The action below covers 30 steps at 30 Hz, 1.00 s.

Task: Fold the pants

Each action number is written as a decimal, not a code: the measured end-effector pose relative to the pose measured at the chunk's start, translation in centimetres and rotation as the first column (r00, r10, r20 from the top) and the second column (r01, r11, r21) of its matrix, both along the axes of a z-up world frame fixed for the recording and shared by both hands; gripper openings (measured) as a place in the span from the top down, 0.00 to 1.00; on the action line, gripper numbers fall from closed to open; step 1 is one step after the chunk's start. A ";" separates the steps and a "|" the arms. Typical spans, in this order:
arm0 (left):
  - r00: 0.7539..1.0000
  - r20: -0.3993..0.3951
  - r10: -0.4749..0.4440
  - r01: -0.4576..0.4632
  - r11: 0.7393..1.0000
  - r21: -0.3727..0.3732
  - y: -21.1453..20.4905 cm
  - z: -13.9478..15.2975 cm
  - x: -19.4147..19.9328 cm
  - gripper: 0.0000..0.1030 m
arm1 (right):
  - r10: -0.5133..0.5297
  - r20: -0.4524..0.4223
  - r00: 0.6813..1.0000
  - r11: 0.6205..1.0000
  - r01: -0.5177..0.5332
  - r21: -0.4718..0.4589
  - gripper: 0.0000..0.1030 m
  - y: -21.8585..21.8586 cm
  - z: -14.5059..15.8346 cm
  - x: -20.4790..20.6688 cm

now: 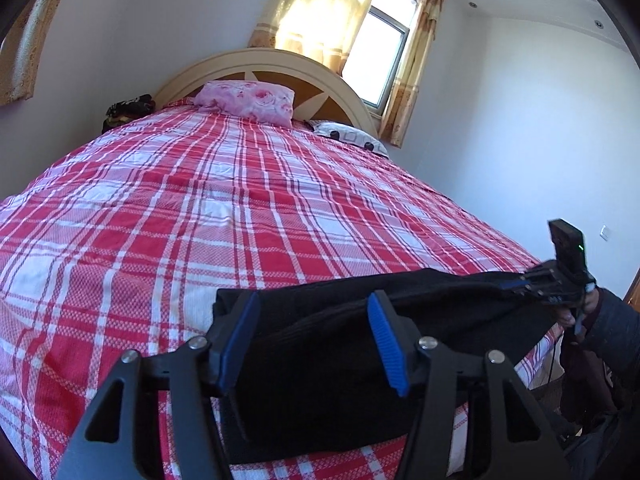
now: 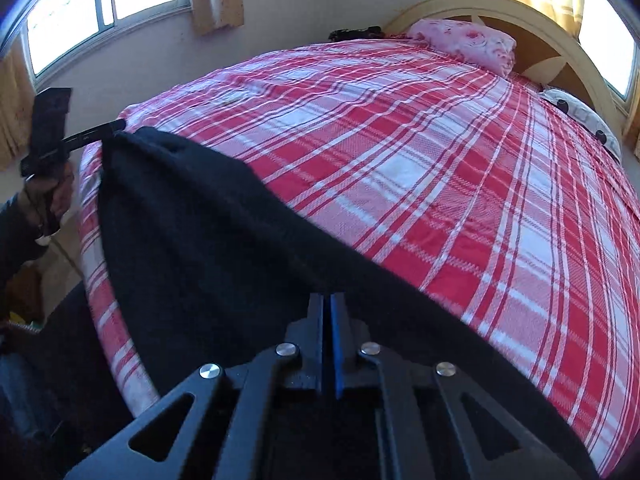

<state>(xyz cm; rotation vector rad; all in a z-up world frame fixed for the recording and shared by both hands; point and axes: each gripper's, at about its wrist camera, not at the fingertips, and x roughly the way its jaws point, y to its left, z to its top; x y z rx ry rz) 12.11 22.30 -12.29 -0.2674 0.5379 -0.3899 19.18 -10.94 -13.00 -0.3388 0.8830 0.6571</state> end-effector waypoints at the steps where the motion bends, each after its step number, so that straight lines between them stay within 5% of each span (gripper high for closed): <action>1: 1.000 -0.001 0.006 -0.006 1.000 -0.009 0.2 -0.1 -0.2 0.43 | 0.017 0.002 1.000 1.000 -0.017 0.000 0.97 0.0 0.1 -0.9; 11: 0.995 -0.058 0.079 -0.080 0.997 -0.019 2.1 -1.2 -2.5 0.43 | 0.156 -0.015 0.988 0.980 -0.157 -0.124 0.95 1.3 -2.8 -9.8; 16: 0.991 -0.090 0.097 -0.099 0.995 -0.022 3.3 -1.4 -4.4 0.43 | 0.142 -0.027 0.989 0.989 -0.143 -0.032 0.95 0.8 -2.5 -10.3; 19: 0.993 -0.097 0.070 -0.079 0.992 -0.095 3.6 -1.2 -4.9 0.43 | 0.175 -0.040 0.984 0.984 -0.177 -0.036 0.95 1.6 -2.9 -11.2; 30: 0.988 -0.155 -0.009 -0.011 0.992 -0.127 0.6 -1.2 -5.2 0.43 | 0.281 0.029 0.959 0.959 -0.282 0.030 0.95 10.1 0.8 -11.1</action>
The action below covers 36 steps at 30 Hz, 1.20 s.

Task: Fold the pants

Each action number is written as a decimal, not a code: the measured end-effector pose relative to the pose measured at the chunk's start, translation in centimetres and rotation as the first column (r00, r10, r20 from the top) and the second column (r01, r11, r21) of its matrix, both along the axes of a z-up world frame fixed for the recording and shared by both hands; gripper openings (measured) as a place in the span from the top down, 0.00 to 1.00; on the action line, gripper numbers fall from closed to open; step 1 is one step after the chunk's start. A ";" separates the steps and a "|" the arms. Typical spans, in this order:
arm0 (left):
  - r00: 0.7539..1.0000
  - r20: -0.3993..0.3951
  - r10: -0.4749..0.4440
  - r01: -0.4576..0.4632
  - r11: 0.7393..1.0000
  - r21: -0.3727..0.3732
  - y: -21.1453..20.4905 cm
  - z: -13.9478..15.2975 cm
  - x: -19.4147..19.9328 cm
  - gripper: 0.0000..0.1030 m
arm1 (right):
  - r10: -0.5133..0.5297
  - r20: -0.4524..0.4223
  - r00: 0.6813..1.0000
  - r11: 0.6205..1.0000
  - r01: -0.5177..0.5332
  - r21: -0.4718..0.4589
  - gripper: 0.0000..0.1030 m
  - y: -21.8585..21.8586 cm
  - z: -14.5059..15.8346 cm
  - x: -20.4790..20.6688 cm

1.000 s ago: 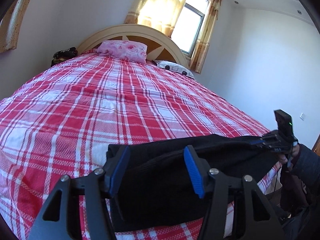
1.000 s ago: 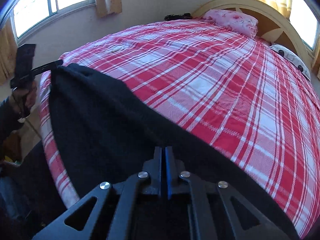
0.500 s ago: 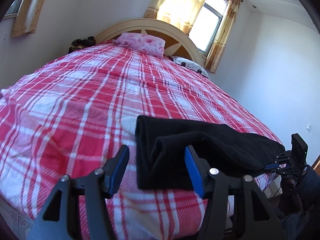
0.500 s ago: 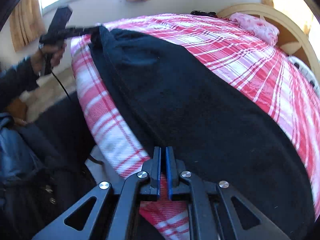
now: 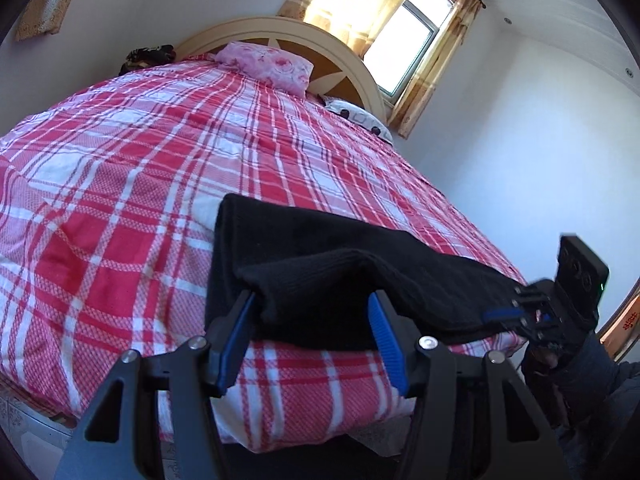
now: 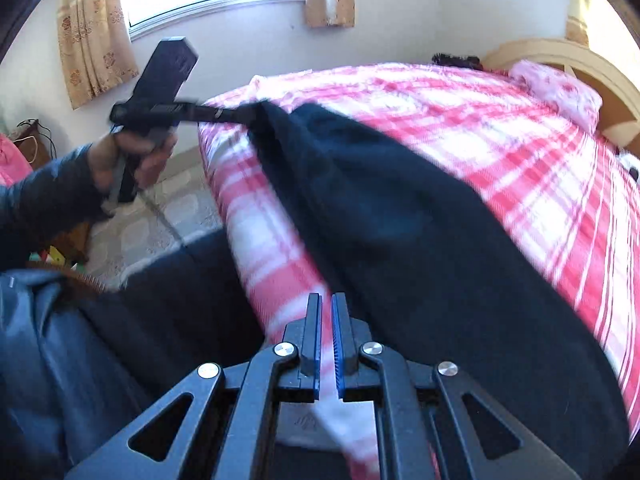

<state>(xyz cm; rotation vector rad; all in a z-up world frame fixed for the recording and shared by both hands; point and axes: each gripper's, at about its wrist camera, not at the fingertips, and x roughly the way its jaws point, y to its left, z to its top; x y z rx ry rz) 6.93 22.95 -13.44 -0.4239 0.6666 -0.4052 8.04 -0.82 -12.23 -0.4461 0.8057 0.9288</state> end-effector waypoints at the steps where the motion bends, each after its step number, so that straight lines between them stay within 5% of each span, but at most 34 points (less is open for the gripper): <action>1: 1.000 0.005 -0.008 0.008 1.000 -0.003 -0.1 0.1 -0.2 0.43 | -0.012 0.005 1.000 1.000 0.012 0.001 0.95 1.1 0.5 0.8; 7: 0.996 0.092 0.008 -0.026 0.980 0.198 -1.7 1.2 -1.3 0.43 | -0.081 0.062 0.995 0.995 0.077 0.060 0.95 6.5 4.4 6.3; 12: 0.990 0.143 -0.007 -0.029 0.969 0.247 -1.7 0.9 -1.2 0.43 | -0.036 0.088 0.995 0.998 0.032 0.047 0.95 12.3 4.9 9.9; 19: 0.987 0.158 0.006 -0.027 0.991 0.130 -0.4 0.2 -1.4 0.43 | 0.085 -0.040 0.996 0.995 -0.087 -0.055 0.95 19.9 1.5 13.2; 25: 0.987 0.162 0.013 -0.018 0.999 0.027 0.7 -0.3 -1.3 0.43 | 0.142 -0.041 0.989 0.972 -0.147 -0.186 0.93 23.2 -1.5 13.5; 26: 0.987 0.160 0.015 -0.018 1.000 0.022 0.7 -0.4 -1.3 0.43 | 0.143 -0.043 0.989 0.972 -0.148 -0.180 0.91 23.3 -1.7 13.6; 29: 0.990 0.142 0.012 -0.013 1.000 0.007 0.6 -0.9 -1.1 0.43 | 0.130 -0.087 0.988 0.981 -0.142 -0.136 0.51 23.0 -1.5 14.1; 31: 0.991 0.137 0.012 -0.013 1.000 0.001 0.5 -1.1 -1.0 0.43 | 0.131 -0.064 0.989 0.981 -0.139 -0.137 0.47 23.1 -1.5 13.9; 32: 0.990 0.137 0.015 -0.015 1.000 0.002 0.4 -1.2 -1.0 0.47 | 0.138 -0.057 0.989 0.977 -0.145 -0.157 0.47 23.2 -1.7 13.9; 33: 0.991 0.135 0.016 -0.018 1.000 0.010 0.3 -1.2 -0.9 0.62 | 0.129 -0.044 0.991 0.973 -0.135 -0.188 0.48 23.4 -2.1 14.0; 36: 0.992 0.122 0.028 -0.034 0.998 0.044 0.5 -1.6 -0.3 0.83 | 0.118 -0.067 0.991 0.973 -0.129 -0.191 0.71 23.4 -2.6 14.6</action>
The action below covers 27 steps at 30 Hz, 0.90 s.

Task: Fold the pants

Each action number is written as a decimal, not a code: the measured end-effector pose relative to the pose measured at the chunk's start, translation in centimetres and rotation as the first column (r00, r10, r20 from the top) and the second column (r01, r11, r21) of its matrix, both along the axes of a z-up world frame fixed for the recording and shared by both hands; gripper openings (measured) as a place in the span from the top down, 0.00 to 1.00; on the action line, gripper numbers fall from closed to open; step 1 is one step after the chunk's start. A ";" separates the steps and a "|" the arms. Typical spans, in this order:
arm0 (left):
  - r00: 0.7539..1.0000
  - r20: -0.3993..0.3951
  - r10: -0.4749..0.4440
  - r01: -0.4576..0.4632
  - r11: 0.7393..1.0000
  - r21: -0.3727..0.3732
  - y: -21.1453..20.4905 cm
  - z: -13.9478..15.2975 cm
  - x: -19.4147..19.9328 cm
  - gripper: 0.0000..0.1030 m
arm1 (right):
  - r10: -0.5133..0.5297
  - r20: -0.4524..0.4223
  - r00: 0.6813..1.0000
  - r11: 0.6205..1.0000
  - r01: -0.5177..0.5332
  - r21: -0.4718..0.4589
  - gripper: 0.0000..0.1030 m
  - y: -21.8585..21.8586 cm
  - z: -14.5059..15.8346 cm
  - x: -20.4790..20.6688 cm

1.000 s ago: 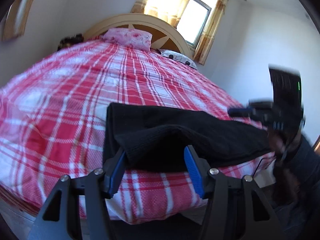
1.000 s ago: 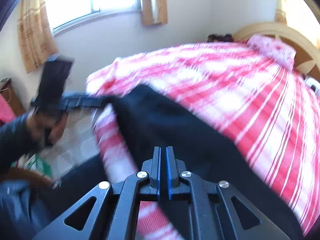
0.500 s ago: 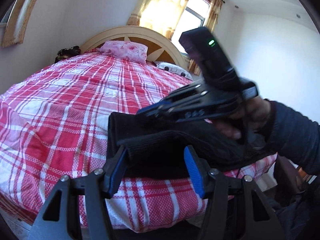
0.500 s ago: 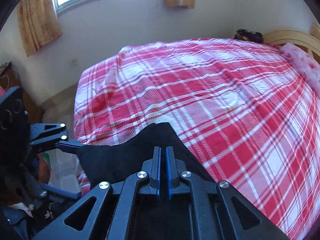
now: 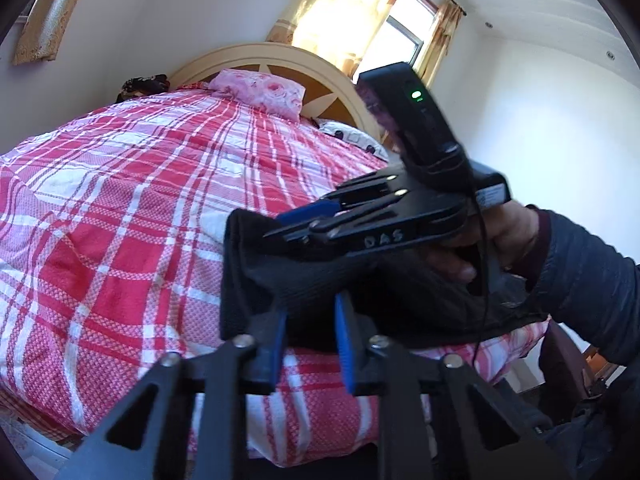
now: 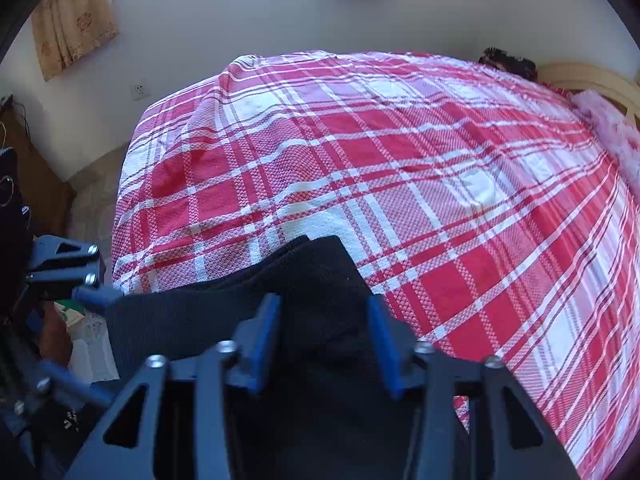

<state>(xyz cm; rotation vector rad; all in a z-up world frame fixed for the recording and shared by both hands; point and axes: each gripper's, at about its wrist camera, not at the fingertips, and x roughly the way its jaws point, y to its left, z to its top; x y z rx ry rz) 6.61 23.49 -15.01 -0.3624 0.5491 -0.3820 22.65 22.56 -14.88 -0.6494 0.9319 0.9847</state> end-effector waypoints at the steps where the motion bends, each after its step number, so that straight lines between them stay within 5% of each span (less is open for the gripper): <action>1: 1.000 0.008 0.005 -0.005 1.000 -0.003 0.2 0.0 0.0 0.85 | -0.005 -0.012 1.000 1.000 0.005 0.010 0.84 -0.1 0.1 0.1; 4: 1.000 0.028 0.012 -0.012 1.000 -0.019 0.7 0.5 0.3 0.87 | -0.007 0.000 1.000 1.000 0.007 0.019 0.90 -0.4 0.4 0.0; 8: 0.992 0.128 0.009 -0.020 0.996 0.084 -0.1 2.6 0.4 0.87 | -0.033 0.058 0.998 0.995 0.027 0.095 0.93 -1.2 2.4 0.0; 10: 0.988 0.151 0.025 -0.055 0.978 0.200 -0.7 2.5 0.8 0.87 | -0.060 0.074 0.995 0.990 0.050 0.131 0.93 -1.8 3.4 0.6; 12: 0.993 0.101 0.061 -0.091 0.941 0.325 -0.9 1.1 2.0 0.87 | -0.114 0.120 0.986 0.987 0.099 0.126 0.92 -2.0 3.3 1.6; 14: 0.998 0.023 0.061 -0.065 0.930 0.360 -0.4 -0.8 2.7 0.87 | -0.160 0.120 0.980 0.985 0.150 0.084 0.88 -1.9 1.9 2.9; 17: 0.998 0.007 0.060 -0.059 0.954 0.295 1.0 -1.5 1.6 0.84 | -0.220 0.128 0.967 0.974 0.209 0.091 0.87 -2.9 1.5 3.4; 19: 0.998 0.008 0.065 -0.065 0.958 0.280 1.8 -1.6 1.2 0.80 | -0.246 0.105 0.964 0.964 0.232 0.128 0.71 -4.4 2.4 3.1; 22: 0.996 0.015 0.092 -0.093 0.963 0.254 2.6 -1.1 0.8 0.76 | -0.263 0.001 0.965 0.941 0.257 0.219 0.64 -7.5 4.2 1.8; 24: 0.991 0.033 0.133 -0.137 0.967 0.215 3.4 -0.2 0.7 0.58 | -0.212 -0.070 0.975 0.938 0.223 0.265 0.64 -9.1 4.7 -0.2; 27: 0.980 0.049 0.191 -0.197 0.968 0.155 3.8 0.6 0.6 0.47 | -0.136 -0.092 0.986 0.957 0.155 0.245 0.64 -9.8 3.2 -4.3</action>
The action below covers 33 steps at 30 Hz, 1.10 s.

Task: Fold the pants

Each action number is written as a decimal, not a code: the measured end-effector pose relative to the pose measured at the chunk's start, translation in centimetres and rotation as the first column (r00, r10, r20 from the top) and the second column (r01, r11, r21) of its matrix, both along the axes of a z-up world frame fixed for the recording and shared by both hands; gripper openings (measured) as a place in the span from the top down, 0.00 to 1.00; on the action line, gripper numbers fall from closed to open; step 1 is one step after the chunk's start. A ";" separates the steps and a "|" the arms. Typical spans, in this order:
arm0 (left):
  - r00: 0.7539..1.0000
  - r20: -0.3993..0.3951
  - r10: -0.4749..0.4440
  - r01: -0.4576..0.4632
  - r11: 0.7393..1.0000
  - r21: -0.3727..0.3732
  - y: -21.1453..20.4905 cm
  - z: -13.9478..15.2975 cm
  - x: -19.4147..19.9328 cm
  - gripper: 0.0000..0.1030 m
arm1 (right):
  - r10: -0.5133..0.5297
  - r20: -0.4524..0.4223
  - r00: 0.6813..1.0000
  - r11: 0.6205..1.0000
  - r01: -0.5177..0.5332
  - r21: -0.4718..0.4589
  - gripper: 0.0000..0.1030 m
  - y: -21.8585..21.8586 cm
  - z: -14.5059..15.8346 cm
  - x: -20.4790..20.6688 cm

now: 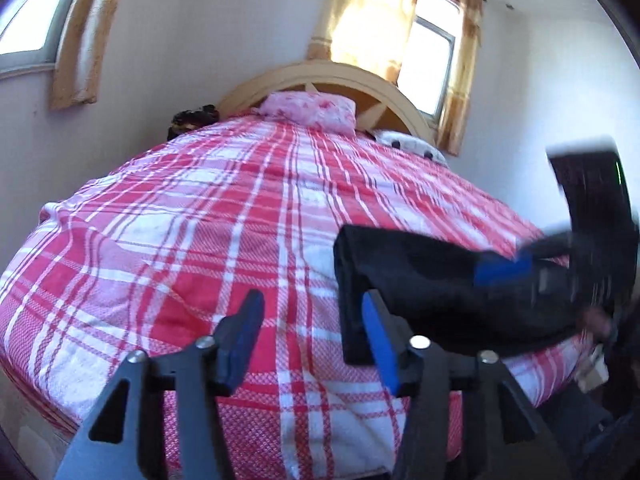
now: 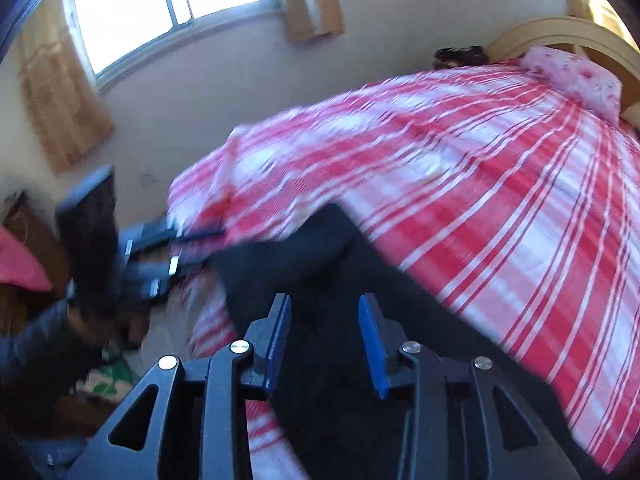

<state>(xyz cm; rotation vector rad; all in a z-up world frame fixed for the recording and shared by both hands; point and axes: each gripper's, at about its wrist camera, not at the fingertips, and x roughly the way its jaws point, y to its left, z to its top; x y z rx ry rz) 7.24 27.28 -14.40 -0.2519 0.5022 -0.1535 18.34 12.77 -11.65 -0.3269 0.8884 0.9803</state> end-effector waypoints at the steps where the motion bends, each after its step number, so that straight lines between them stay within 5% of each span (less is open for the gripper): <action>1: 1.000 0.003 0.002 -0.002 1.000 -0.025 0.3 0.1 0.0 0.47 | 0.016 -0.001 1.000 1.000 -0.016 -0.025 0.64 0.1 -1.2 -1.3; 4: 1.000 0.012 -0.024 0.025 0.996 -0.083 -0.5 1.0 -0.2 0.47 | 0.039 0.012 0.999 0.996 -0.038 -0.086 0.64 0.6 -4.9 -3.9; 8: 0.993 0.036 -0.113 0.115 0.991 -0.064 -3.7 2.1 -0.2 0.33 | -0.034 0.101 0.994 0.999 0.036 -0.020 0.62 0.0 -4.5 -5.1; 11: 0.986 0.019 -0.168 0.168 0.986 -0.017 -6.3 1.9 0.3 0.33 | -0.061 0.115 0.991 0.998 0.060 0.008 0.61 -0.9 -4.3 -5.6; 15: 0.983 -0.145 -0.115 0.134 0.983 0.129 -7.9 -1.2 2.4 0.33 | -0.052 0.093 0.994 0.999 0.051 0.012 0.59 -2.9 -4.5 -6.6; 16: 0.986 -0.130 -0.102 0.120 0.983 0.138 -7.7 -1.5 2.2 0.32 | -0.055 0.101 0.993 0.998 0.056 -0.006 0.59 -3.5 -4.8 -6.9; 19: 0.986 -0.138 -0.090 0.111 0.983 0.149 -7.4 -1.5 2.0 0.25 | -0.091 0.149 0.985 0.995 0.094 -0.017 0.59 -5.9 -4.8 -8.0; 23: 0.991 -0.114 -0.077 0.085 0.994 0.067 -7.0 0.0 1.3 0.25 | -0.185 0.152 0.971 0.983 0.181 0.036 0.58 -10.6 -3.2 -8.4; 29: 0.987 -0.022 -0.159 0.161 0.981 0.106 -11.9 3.0 0.1 0.25 | -0.421 0.120 0.899 0.904 0.404 0.139 0.58 -22.9 -0.8 -10.0; 33: 0.957 -0.035 -0.288 0.290 0.943 0.163 -17.9 3.2 0.4 0.22 | -0.640 0.048 0.767 0.761 0.623 0.182 0.58 -33.1 -0.6 -11.4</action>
